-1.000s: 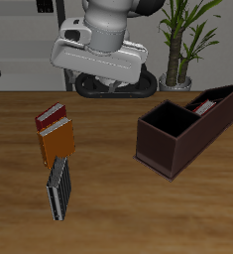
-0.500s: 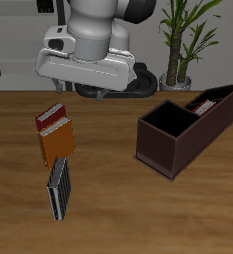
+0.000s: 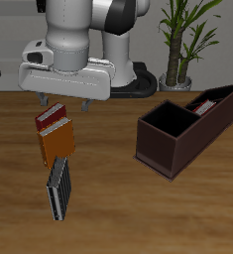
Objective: Place the left red book into the left desk caddy's back compartment and place the striped book into the left desk caddy's left compartment and place the right red book into the left desk caddy's front compartment
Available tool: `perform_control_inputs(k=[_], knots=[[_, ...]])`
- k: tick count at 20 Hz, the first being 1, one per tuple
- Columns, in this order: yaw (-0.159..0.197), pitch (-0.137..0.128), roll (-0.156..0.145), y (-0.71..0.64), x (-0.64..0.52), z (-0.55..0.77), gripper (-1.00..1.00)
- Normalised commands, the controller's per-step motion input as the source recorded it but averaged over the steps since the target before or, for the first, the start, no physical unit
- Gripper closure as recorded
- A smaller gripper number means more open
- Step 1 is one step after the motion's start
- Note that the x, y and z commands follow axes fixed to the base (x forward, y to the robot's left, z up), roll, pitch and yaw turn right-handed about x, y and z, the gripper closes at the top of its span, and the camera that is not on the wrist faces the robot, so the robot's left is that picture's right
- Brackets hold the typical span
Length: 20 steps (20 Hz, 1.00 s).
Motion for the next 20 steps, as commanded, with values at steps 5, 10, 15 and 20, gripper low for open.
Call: perform_control_inputs(k=[5, 10, 15, 20], knots=[[0.011, -0.039, 0.015, -0.25, 0.08, -0.15, -1.00], [0.043, -0.043, 0.026, -0.03, 0.07, -0.19, -1.00], [0.003, 0.009, 0.006, 0.00, 0.16, -0.27, -1.00], [0.003, 0.004, -0.010, -0.02, 0.22, -0.27, -1.00]])
